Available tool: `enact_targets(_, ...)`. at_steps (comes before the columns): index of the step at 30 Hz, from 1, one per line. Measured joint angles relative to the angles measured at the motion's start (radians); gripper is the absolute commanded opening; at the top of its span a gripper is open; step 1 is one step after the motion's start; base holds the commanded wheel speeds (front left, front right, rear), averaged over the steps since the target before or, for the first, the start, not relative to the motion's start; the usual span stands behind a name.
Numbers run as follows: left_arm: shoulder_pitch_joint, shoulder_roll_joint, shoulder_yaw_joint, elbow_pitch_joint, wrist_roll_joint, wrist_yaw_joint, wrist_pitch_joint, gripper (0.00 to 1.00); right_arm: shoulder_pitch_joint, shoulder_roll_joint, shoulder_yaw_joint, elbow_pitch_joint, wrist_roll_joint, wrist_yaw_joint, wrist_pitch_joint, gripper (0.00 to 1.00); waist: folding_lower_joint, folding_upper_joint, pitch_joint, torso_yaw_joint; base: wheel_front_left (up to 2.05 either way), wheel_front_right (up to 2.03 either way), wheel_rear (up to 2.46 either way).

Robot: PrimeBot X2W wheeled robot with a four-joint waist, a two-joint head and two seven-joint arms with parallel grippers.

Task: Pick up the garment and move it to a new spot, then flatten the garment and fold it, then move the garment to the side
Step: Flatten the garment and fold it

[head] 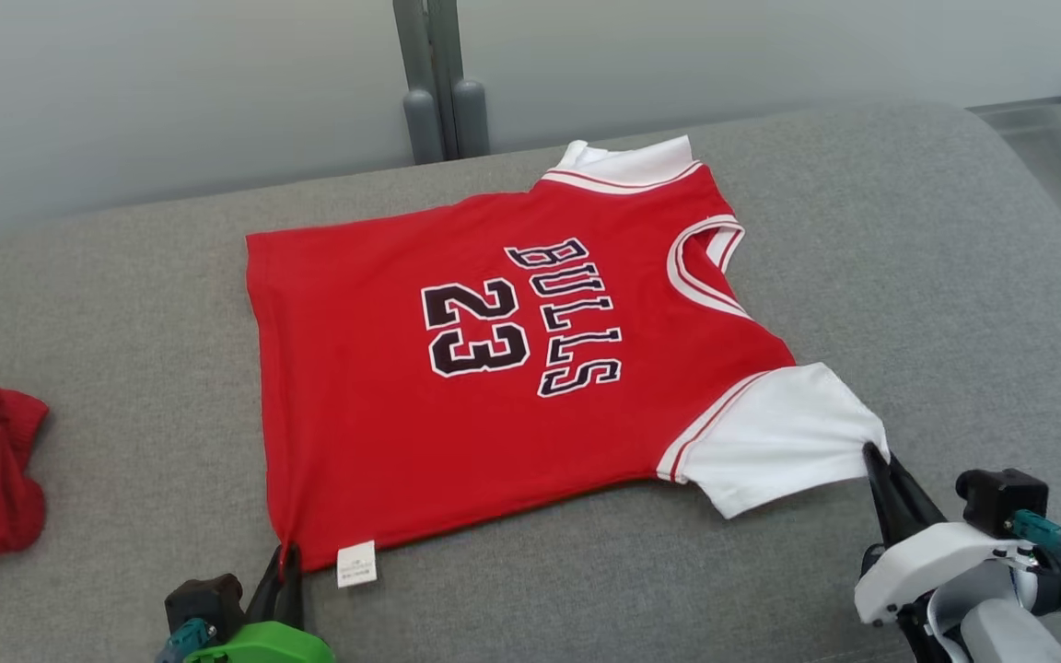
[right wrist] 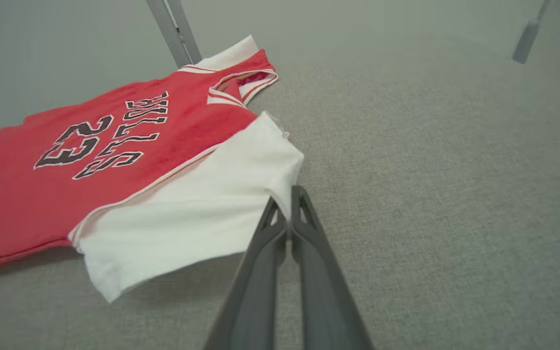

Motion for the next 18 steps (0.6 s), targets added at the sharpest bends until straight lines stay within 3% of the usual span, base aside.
enact_targets(5,-0.001,-0.001,0.051,-0.072,0.020,0.000,0.001,0.00,0.015,0.013,-0.036,-0.188,0.004,0.000,0.001,0.00,0.0000,0.0000,-0.058,-0.005,0.00,0.00,0.00)
enact_targets(9,-0.072,0.021,0.078,-0.122,0.065,-0.017,0.001,0.00,-0.046,-0.012,-0.033,-0.297,-0.001,0.000,0.001,0.00,0.0000,0.0000,-0.088,-0.002,0.00,0.00,0.00)
enact_targets(13,-0.197,0.064,0.066,-0.120,0.108,-0.038,0.001,0.00,-0.135,-0.059,-0.015,-0.309,-0.005,0.000,0.001,0.00,0.0000,0.0000,-0.093,0.016,0.00,0.00,0.00)
enact_targets(18,-0.374,0.108,0.004,-0.002,0.135,-0.054,0.001,0.00,-0.249,-0.110,0.026,-0.248,-0.010,0.000,0.001,0.00,0.0000,0.0000,-0.060,0.032,0.00,0.00,0.00)
